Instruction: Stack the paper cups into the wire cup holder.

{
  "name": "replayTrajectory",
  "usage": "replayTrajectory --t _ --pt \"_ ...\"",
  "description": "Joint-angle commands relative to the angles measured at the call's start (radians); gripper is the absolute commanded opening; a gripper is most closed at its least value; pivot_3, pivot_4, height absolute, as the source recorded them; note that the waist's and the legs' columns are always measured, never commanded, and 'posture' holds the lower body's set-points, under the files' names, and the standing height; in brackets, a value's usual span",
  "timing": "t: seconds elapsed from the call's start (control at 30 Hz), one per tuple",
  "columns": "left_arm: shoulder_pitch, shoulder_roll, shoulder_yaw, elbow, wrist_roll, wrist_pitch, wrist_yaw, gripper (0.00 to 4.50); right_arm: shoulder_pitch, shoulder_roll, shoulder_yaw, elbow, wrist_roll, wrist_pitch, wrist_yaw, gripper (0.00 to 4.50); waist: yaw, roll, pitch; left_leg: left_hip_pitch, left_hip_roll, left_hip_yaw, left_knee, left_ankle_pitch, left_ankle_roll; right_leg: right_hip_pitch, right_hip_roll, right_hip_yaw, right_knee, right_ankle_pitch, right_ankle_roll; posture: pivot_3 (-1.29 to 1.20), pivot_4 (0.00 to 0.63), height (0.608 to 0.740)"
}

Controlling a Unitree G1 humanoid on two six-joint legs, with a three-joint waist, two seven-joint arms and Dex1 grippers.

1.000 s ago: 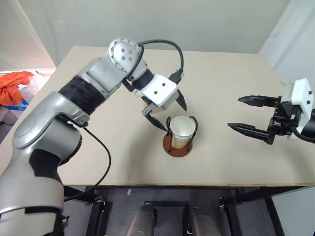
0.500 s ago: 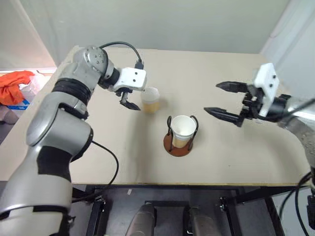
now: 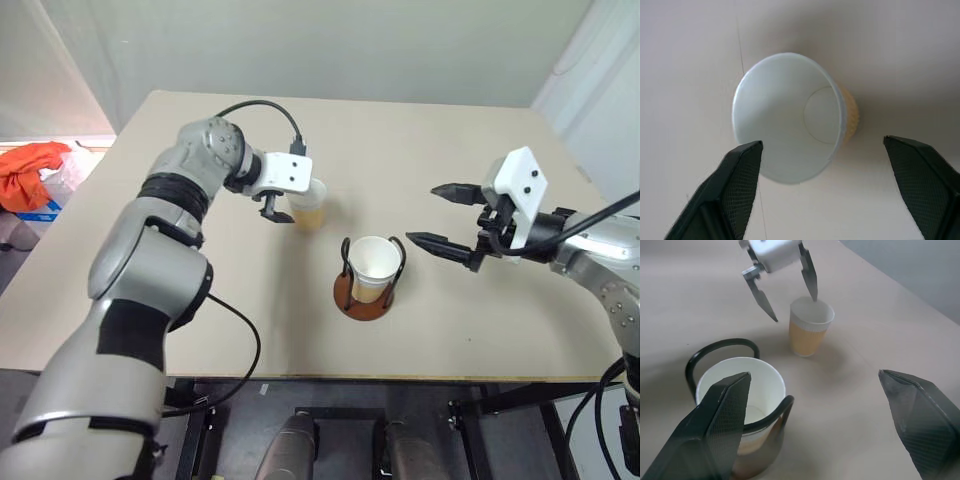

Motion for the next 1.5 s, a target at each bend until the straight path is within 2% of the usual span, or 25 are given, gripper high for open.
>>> replayTrajectory --t 0.03,0.27,0.33,0.47,0.6,0.7,0.77,0.83,0.93,0.97,1.13,1.27,1.3,1.37,1.5 --pt "-0.005 -0.007 0.045 0.003 0.024 -0.003 0.017 3.03 0.009 -0.016 -0.056 -0.052 0.019 0.011 -0.02 4.36 0.0 0.0 0.0 0.0 0.0 0.0 0.0 0.0 0.0 0.0 0.0 0.0 0.0 0.0 0.0 0.0 0.15 0.74" --pt "-0.007 -0.014 0.075 0.0 0.063 -0.019 0.007 0.61 0.024 -0.032 -0.075 -0.056 0.023 0.016 -0.02 4.36 -0.001 0.0 0.0 0.001 0.0 0.0 0.0 -0.001 0.002 0.0 0.0 0.001 0.001 0.0 0.0 0.0 0.15 0.74" --pt "-0.009 -0.015 0.089 -0.001 0.062 -0.025 -0.024 0.03 0.026 -0.039 -0.076 -0.05 0.018 0.007 -0.014 4.36 -0.001 0.0 0.0 0.001 0.0 0.0 0.0 -0.001 0.002 0.0 0.0 0.001 0.001 0.0 0.0 0.0 0.15 0.74" --pt "-0.012 -0.004 0.11 -0.007 0.061 -0.043 -0.081 0.03 0.036 -0.054 -0.098 -0.041 0.033 -0.005 0.012 4.36 -0.001 0.0 0.0 0.001 0.0 0.001 0.0 -0.001 0.002 0.0 0.0 0.001 0.001 0.0 0.0 0.0 0.15 0.74" --pt "-0.069 0.007 0.202 -0.029 -0.026 -0.049 -0.271 0.03 0.175 -0.131 -0.239 -0.082 0.13 -0.039 0.195 4.36 0.004 0.0 0.0 -0.001 -0.002 0.001 0.0 0.0 0.002 -0.001 0.002 0.0 0.0 0.0 0.001 0.0 0.15 0.74" --pt "-0.156 -0.005 0.303 -0.071 -0.176 -0.02 -0.444 0.03 0.288 -0.218 -0.359 -0.056 0.104 -0.077 0.303 4.36 0.008 -0.001 0.0 -0.003 -0.004 0.003 0.0 0.0 0.001 -0.002 0.002 0.0 0.0 -0.003 0.001 0.0 0.15 0.74" --pt "-0.2 -0.003 0.293 -0.121 -0.306 0.023 -0.504 0.03 0.359 -0.262 -0.429 -0.026 0.068 -0.119 0.37 4.36 0.009 -0.002 0.0 -0.008 -0.006 0.0 0.0 0.0 0.001 -0.004 0.0 0.001 0.0 -0.005 -0.001 0.0 0.15 0.74" --pt "-0.197 0.039 0.187 -0.243 -0.478 0.074 -0.509 0.03 0.418 -0.28 -0.488 0.002 0.045 -0.165 0.43 4.36 0.008 -0.002 0.0 -0.007 -0.006 0.001 0.0 -0.002 0.003 -0.004 -0.003 0.002 -0.001 -0.006 0.0 0.0 0.15 0.74" --pt "-0.171 0.174 -0.03 -0.519 -0.798 0.18 -0.509 0.03 0.469 -0.289 -0.566 0.039 0.047 -0.225 0.519 4.36 -0.001 0.0 -0.001 -0.001 -0.006 0.009 -0.001 -0.008 0.005 -0.001 -0.004 0.005 0.002 -0.008 0.006 0.0 0.15 0.74" --pt "-0.171 0.215 -0.099 -0.586 -0.875 0.192 -0.509 0.03 0.477 -0.293 -0.583 0.044 0.054 -0.237 0.542 4.36 -0.005 0.0 -0.001 0.002 -0.007 0.016 -0.002 -0.01 0.005 0.0 0.0 0.007 0.002 -0.009 0.007 0.0 0.15 0.74" --pt "-0.202 0.364 -0.369 -0.811 -1.099 0.159 -0.509 0.03 0.489 -0.302 -0.625 0.042 0.094 -0.244 0.596 4.36 -0.013 0.002 -0.001 0.005 -0.006 0.023 0.003 -0.012 0.008 0.0 0.003 0.022 0.003 -0.009 0.014 0.0 0.15 0.74" --pt "-0.251 0.407 -0.526 -0.875 -1.163 0.096 -0.509 0.03 0.474 -0.307 -0.625 0.013 0.141 -0.229 0.595 4.36 -0.014 0.003 0.0 0.004 -0.003 0.024 0.013 -0.018 0.016 0.002 0.002 0.024 0.001 -0.009 0.014 0.0 0.15 0.74" --pt "-0.263 0.41 -0.557 -0.876 -1.171 0.079 -0.509 0.03 0.472 -0.308 -0.623 0.009 0.148 -0.228 0.592 4.36 -0.013 0.003 0.0 0.003 -0.002 0.024 0.015 -0.019 0.018 0.003 0.001 0.025 0.001 -0.012 0.008 0.0 0.15 0.74" --pt "-0.29 0.401 -0.616 -0.869 -1.163 0.033 -0.509 0.03 0.465 -0.312 -0.617 0.002 0.158 -0.224 0.582 4.36 -0.013 0.004 0.001 0.004 -0.004 0.024 0.016 -0.023 0.026 0.004 0.0 0.025 0.001 -0.012 0.006 0.0 0.15 0.74" --pt "-0.344 0.395 -0.734 -0.87 -1.158 -0.05 -0.509 0.03 0.459 -0.315 -0.6 -0.011 0.164 -0.222 0.561 4.36 -0.015 0.005 0.001 0.005 -0.005 0.024 0.017 -0.023 0.026 0.005 -0.002 0.026 0.001 -0.011 0.006 0.0 0.15 0.74"
